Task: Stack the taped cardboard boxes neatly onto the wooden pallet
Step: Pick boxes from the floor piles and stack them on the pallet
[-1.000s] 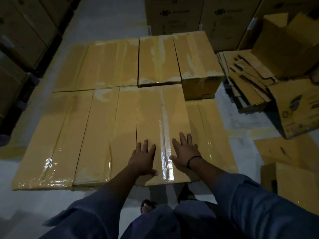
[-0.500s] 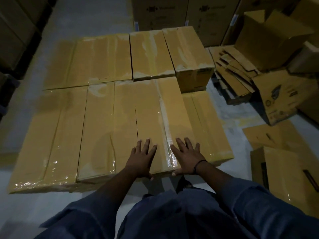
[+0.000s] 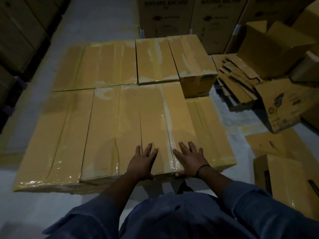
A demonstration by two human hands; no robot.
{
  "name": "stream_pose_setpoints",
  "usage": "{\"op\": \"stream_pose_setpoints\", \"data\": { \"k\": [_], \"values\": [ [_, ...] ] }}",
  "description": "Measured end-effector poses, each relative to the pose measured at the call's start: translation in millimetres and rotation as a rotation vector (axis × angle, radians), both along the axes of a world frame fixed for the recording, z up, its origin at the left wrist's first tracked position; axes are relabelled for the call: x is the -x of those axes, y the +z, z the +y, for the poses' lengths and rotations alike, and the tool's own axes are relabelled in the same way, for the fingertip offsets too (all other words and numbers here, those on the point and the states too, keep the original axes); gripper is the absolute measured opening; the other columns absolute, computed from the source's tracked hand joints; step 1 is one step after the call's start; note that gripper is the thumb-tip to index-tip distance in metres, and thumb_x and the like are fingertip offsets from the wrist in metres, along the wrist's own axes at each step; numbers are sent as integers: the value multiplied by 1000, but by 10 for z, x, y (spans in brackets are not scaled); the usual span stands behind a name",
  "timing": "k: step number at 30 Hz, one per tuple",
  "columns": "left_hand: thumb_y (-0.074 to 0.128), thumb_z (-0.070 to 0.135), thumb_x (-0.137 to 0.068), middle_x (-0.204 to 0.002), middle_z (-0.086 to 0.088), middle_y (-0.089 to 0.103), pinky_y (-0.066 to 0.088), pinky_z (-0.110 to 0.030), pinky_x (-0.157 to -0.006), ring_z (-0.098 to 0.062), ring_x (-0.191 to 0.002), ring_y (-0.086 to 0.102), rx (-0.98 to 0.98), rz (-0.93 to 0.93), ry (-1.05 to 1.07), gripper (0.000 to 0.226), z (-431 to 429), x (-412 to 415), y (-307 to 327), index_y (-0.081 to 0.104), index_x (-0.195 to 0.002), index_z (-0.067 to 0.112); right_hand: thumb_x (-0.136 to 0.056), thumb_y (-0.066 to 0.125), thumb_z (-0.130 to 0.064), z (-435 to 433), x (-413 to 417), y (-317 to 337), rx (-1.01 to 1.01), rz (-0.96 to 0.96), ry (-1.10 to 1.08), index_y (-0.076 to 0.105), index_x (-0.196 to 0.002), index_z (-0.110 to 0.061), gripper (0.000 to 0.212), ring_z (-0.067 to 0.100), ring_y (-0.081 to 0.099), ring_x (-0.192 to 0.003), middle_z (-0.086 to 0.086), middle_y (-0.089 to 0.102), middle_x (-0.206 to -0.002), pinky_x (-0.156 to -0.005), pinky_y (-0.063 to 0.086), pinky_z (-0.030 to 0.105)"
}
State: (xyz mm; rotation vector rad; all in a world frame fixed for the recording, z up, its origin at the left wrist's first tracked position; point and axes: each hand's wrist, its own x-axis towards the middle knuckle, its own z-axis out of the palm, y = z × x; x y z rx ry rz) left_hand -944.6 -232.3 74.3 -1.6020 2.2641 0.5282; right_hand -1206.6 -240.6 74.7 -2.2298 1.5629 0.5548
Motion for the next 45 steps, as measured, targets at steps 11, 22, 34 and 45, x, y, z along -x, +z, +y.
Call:
{"op": "stream_pose_setpoints", "data": {
  "k": [11, 22, 34, 45],
  "values": [
    [90, 50, -70, -172, 5, -14, 47, -55, -109, -47, -153, 8, 18, -3, 54, 132, -91, 47, 45, -3, -163, 35, -73, 68, -78, -169, -3, 68, -17, -12, -6, 6, -157, -45, 109, 42, -10, -153, -4, -13, -170, -112, 13, 77],
    [92, 36, -70, -172, 1, -16, 55, -50, -99, -45, -149, 17, 12, -81, -125, 136, -179, -130, 220, -7, -163, 36, -71, 66, -81, -176, 21, 35, -14, -11, 2, 5, -156, -46, 111, 41, -9, -153, -4, -13, -169, -112, 14, 76],
    [79, 46, -79, -172, 2, -13, 56, -50, -95, -44, -146, 20, 86, -50, -132, 120, -134, -162, 25, -9, -161, 36, -71, 66, -81, -162, 7, 24, -11, -27, -15, 6, -156, -46, 111, 41, -10, -153, -6, -13, -169, -111, 13, 77],
    [78, 37, -84, -172, 3, -15, 56, -49, -97, -44, -148, 17, 64, -50, -93, 117, -123, -127, -22, -10, -161, 37, -71, 67, -81, -183, -11, 32, -16, -11, -20, 5, -156, -47, 110, 41, -10, -154, -7, -15, -169, -112, 13, 77]
  ]
}}
